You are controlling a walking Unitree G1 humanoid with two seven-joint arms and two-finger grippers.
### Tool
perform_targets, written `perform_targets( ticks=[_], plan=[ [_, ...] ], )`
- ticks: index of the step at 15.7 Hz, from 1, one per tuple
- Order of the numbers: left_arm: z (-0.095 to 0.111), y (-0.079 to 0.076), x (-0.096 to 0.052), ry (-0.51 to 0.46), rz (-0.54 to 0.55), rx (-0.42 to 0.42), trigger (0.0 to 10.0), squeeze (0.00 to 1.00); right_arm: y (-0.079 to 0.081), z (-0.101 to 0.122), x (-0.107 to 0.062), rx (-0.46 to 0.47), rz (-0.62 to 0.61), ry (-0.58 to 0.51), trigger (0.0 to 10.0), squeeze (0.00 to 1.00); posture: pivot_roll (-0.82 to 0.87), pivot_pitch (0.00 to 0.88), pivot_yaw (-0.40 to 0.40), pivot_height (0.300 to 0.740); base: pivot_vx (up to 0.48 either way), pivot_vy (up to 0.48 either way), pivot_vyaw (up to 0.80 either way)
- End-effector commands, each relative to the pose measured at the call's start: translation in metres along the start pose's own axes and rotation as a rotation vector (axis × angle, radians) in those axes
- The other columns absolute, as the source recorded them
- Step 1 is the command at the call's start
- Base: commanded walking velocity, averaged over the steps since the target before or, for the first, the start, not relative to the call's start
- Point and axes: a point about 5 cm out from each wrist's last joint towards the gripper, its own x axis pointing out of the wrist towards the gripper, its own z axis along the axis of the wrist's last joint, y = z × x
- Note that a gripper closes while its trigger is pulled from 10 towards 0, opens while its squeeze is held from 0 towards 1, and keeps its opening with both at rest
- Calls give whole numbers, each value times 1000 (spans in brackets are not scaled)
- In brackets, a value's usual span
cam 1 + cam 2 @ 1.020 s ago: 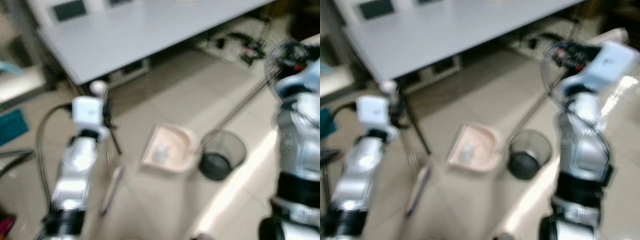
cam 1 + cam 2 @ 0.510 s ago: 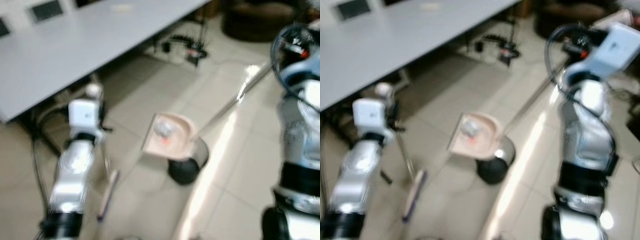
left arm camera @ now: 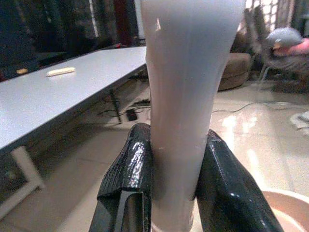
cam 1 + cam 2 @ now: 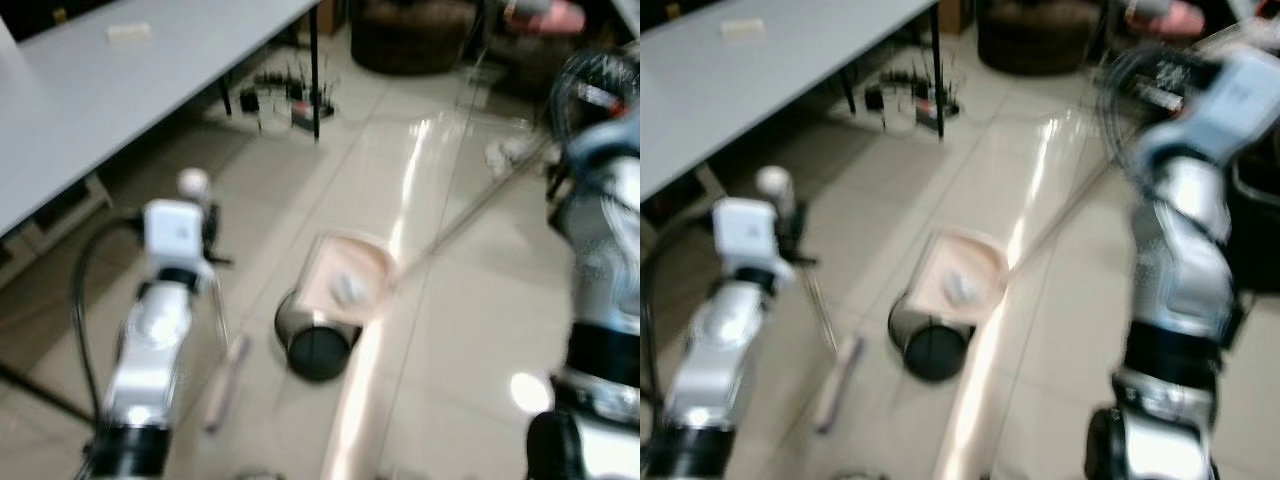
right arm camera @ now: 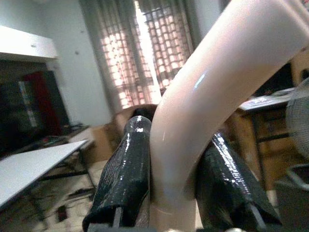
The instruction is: Sweep floor
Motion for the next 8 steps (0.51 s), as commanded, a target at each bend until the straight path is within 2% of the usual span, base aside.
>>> perform_targets(
  ticks=[1, 2, 8],
  plan=[
    [12, 10, 2, -61, 28, 25, 10000, 0, 11, 12, 1, 38, 35, -69, 10000, 0, -22, 45, 20, 740, 382, 0, 0],
    [12, 10, 2, -61, 28, 24, 10000, 0, 10, 11, 1, 40, 32, -68, 10000, 0, -19, 45, 20, 740, 334, 0, 0],
    [7, 12, 2, -18, 42, 23, 10000, 0, 11, 6, 2, 44, 41, -60, 10000, 0, -14, 52, 22, 740, 0, 0, 0]
  ],
)
